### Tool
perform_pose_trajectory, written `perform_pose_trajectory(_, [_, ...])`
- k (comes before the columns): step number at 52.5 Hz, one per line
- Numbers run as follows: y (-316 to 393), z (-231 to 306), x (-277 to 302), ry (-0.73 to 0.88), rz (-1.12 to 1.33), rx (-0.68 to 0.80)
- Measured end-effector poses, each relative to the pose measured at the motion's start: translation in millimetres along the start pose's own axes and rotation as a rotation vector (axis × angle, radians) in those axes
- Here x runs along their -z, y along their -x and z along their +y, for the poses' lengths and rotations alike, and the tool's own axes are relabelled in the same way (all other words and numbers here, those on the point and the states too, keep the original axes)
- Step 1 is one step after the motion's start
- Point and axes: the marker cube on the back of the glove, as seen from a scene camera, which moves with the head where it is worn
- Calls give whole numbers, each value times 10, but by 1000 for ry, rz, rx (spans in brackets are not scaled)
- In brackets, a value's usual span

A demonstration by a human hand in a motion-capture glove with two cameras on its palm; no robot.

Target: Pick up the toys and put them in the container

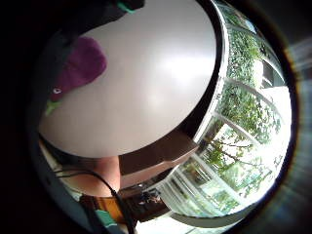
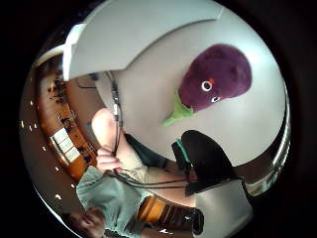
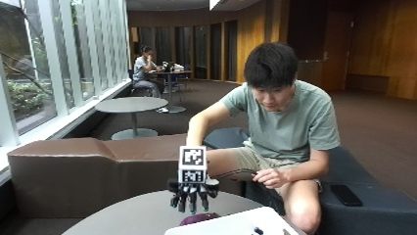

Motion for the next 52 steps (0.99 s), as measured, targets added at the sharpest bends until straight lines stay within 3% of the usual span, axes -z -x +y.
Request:
perform_pose_trajectory(8, [9, -256, -726, 134, 81, 32])
perform_pose_trajectory(22, [30, -635, -821, -101, -106, -35])
perform_pose_trajectory(35, [242, -315, -1082, -314, -197, -175])
perform_pose_trajectory(47, [388, -46, -852, -105, -145, -169])
perform_pose_trajectory(52, [402, 175, -513, -92, -126, -181])
